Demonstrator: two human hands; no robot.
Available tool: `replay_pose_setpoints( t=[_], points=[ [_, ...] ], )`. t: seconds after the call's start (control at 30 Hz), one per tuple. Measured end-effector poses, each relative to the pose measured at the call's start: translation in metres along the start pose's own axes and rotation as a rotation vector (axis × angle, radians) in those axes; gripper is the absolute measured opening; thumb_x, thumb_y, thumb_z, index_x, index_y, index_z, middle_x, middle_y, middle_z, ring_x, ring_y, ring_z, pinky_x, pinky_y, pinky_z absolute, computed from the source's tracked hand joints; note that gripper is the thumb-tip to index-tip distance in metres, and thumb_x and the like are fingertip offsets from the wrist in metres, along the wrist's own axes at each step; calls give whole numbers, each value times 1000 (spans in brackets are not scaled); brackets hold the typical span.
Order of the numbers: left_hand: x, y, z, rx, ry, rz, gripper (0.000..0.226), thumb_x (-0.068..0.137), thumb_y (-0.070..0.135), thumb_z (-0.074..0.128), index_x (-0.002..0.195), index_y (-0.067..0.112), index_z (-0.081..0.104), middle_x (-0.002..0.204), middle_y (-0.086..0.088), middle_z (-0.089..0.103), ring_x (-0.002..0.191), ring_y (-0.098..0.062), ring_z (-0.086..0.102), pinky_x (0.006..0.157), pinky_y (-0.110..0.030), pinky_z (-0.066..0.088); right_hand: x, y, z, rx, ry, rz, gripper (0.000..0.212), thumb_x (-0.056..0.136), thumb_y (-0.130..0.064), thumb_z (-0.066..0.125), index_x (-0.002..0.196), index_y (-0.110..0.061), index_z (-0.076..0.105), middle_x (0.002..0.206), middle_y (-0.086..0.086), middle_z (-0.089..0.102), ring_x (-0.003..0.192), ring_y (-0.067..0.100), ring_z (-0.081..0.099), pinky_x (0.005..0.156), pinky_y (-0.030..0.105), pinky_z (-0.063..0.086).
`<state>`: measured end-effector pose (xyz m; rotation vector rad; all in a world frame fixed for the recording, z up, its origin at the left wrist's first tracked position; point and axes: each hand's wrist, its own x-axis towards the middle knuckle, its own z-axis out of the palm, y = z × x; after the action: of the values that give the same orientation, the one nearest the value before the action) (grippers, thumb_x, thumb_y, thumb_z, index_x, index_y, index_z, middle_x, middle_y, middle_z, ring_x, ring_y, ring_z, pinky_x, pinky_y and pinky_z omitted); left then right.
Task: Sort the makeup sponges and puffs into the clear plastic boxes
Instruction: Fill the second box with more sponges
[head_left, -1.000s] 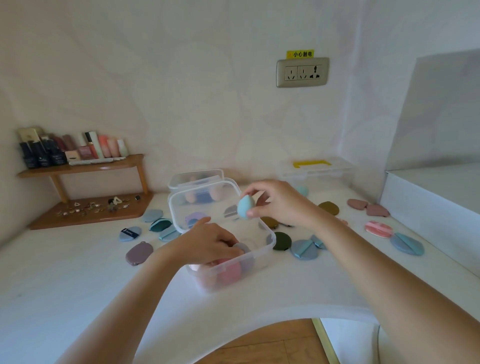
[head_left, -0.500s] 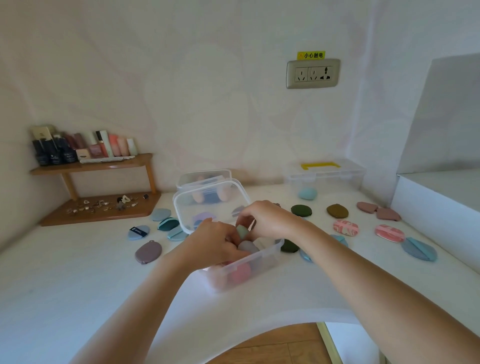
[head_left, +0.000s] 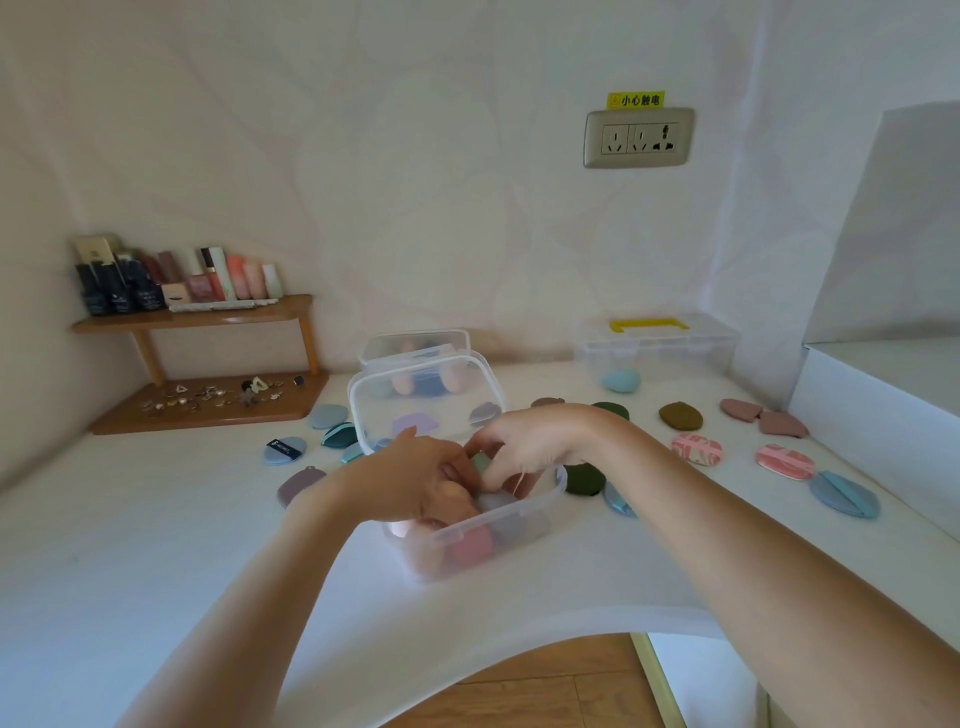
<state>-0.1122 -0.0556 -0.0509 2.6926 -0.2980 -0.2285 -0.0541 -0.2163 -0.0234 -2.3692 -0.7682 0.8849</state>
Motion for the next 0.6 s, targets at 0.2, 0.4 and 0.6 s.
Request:
replay_pose_setpoints(
  t=[0.2, 0.4, 0.6],
  points=[
    [-7, 4, 6, 76, 109, 1, 21, 69, 36, 65, 87, 28, 58, 84, 22, 50, 86, -3, 43, 102, -33, 28, -3, -6, 7, 4, -50, -25, 48, 85, 1, 53, 131, -11, 51, 109, 6, 58, 85, 13, 57, 74, 21, 51],
    [-9, 1, 6, 69, 144, -27, 16, 78, 30, 65, 92, 30, 58, 85, 22, 47, 95, -12, 34, 75, -17, 27, 10, -11, 13, -178, 93, 45, 35, 91, -18, 57, 125, -11, 59, 110, 5, 62, 90, 19, 60, 81, 28, 53],
    [-11, 5, 4, 118, 171, -52, 16, 83, 29, 63, 97, 26, 57, 91, 14, 51, 88, -10, 31, 75, -24, 15, 10, -9, 23, -232, 257, 0, 32, 84, -22, 64, 115, -19, 60, 109, 1, 63, 90, 18, 58, 74, 29, 46]
  ],
)
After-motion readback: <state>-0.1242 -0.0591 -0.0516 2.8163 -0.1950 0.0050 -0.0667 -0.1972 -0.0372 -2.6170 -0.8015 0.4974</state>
